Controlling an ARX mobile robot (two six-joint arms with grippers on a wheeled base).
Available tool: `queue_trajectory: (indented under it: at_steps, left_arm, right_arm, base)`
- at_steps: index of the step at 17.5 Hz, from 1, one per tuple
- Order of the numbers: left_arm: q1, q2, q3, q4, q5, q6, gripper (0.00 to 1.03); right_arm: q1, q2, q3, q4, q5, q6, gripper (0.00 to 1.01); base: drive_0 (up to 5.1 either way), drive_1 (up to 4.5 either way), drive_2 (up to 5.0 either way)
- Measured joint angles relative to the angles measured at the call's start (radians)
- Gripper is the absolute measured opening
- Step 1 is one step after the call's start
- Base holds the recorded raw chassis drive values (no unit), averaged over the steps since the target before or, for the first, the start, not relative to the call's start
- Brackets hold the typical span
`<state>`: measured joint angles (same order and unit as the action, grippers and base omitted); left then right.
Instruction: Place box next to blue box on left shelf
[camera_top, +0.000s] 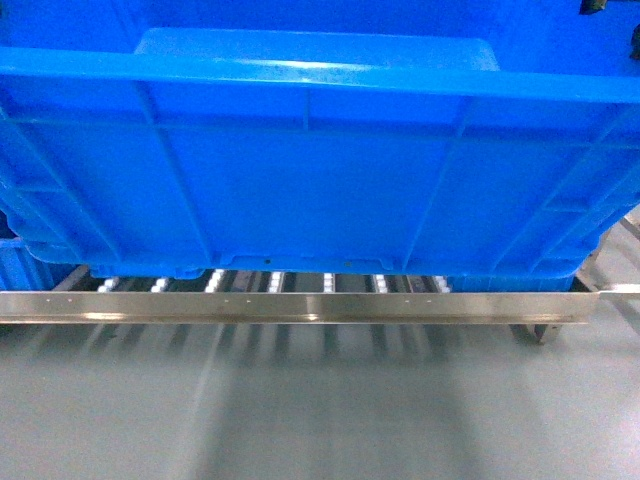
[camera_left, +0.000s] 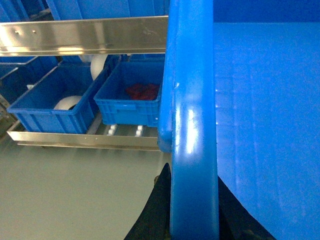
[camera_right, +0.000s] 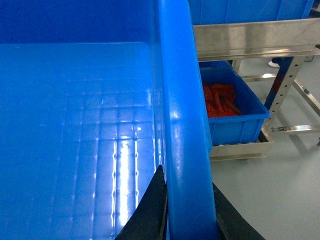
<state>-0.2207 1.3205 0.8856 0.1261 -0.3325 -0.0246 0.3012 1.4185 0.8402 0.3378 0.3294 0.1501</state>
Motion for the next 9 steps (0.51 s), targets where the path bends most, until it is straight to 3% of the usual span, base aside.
queue_trajectory:
  at_steps: [9]
  left_arm:
    - [0.0,-0.003,0.0,0.001,0.0,0.002,0.09]
  right_arm:
    - [0.0,0.0,0.0,-0.003,0.001,0.003,0.1]
  base:
    - [0.0,-0.03,0.0]
